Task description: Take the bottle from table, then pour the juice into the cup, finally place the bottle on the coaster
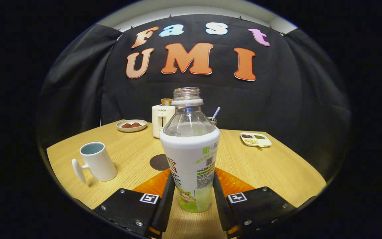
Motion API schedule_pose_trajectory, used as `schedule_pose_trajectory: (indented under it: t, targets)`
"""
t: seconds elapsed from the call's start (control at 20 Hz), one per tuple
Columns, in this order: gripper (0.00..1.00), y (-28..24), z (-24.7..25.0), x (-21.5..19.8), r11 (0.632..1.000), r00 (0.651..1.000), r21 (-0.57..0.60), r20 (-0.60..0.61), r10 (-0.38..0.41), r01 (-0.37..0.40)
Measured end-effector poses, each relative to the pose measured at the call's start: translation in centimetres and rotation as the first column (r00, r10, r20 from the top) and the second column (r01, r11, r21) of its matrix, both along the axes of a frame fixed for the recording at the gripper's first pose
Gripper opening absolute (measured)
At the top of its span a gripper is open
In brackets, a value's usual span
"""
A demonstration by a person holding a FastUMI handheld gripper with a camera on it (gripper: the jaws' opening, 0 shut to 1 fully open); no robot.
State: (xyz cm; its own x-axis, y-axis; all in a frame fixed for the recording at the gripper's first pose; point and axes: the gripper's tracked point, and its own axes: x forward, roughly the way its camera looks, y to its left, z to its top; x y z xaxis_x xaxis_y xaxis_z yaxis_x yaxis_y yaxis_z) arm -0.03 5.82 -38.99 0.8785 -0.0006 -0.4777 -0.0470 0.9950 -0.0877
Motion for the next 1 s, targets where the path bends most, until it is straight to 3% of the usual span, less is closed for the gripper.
schedule_pose_trajectory:
  t: [0.2, 0.4, 0.8, 1.0]
  targets:
    - [0.61, 1.0, 0.8, 1.2, 0.986, 0.998, -0.152, -0.004, 0.064, -0.064]
    - [0.61, 2.7, 1.3, 2.2, 0.927, 0.989, -0.348, -0.013, 0.146, -0.141]
    - [0.60, 5.5, 2.8, 4.8, 0.741, 0.967, -0.634, -0.043, 0.252, -0.221]
    - [0.60, 6.8, 3.3, 5.3, 0.595, 0.947, -0.765, -0.059, 0.317, -0.247]
